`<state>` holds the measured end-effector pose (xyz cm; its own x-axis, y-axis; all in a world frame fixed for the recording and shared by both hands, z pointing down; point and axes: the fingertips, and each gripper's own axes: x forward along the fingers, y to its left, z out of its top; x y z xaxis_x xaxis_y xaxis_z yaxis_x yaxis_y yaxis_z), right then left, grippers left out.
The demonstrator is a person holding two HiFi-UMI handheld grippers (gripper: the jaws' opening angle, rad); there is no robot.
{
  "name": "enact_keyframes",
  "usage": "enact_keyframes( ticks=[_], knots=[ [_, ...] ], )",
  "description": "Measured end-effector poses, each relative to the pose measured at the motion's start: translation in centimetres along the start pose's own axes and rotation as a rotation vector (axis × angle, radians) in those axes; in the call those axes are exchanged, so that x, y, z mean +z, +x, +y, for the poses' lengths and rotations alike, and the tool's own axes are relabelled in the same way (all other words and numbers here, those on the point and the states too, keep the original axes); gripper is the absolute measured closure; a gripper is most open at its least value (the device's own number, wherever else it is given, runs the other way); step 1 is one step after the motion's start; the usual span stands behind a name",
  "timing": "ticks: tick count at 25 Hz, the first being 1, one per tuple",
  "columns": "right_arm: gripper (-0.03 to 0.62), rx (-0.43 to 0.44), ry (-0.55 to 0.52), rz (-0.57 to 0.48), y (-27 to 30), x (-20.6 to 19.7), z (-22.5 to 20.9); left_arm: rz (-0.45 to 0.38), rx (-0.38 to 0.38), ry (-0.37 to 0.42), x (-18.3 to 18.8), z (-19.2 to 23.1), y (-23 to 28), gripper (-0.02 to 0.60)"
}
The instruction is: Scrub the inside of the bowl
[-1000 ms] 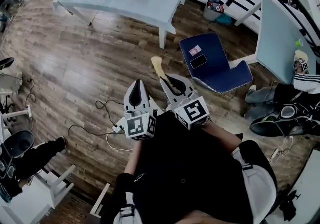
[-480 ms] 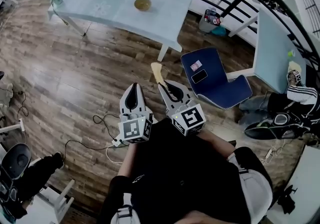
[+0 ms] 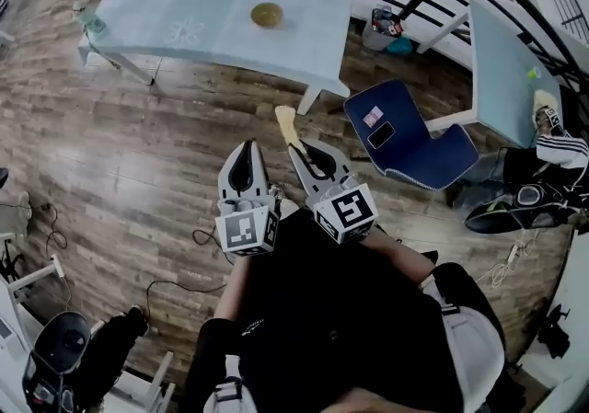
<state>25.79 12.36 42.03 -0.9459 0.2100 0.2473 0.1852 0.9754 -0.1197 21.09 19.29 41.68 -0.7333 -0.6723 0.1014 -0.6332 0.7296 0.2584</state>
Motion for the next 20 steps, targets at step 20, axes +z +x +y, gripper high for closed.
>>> enact_keyframes(
  ticks=[20],
  knots=[
    [0.548, 0.0, 0.075, 0.053, 14.6, 1.3, -3.7, 0.095, -0.032, 0.005, 0.8, 7.5, 10.0, 0.566]
  ],
)
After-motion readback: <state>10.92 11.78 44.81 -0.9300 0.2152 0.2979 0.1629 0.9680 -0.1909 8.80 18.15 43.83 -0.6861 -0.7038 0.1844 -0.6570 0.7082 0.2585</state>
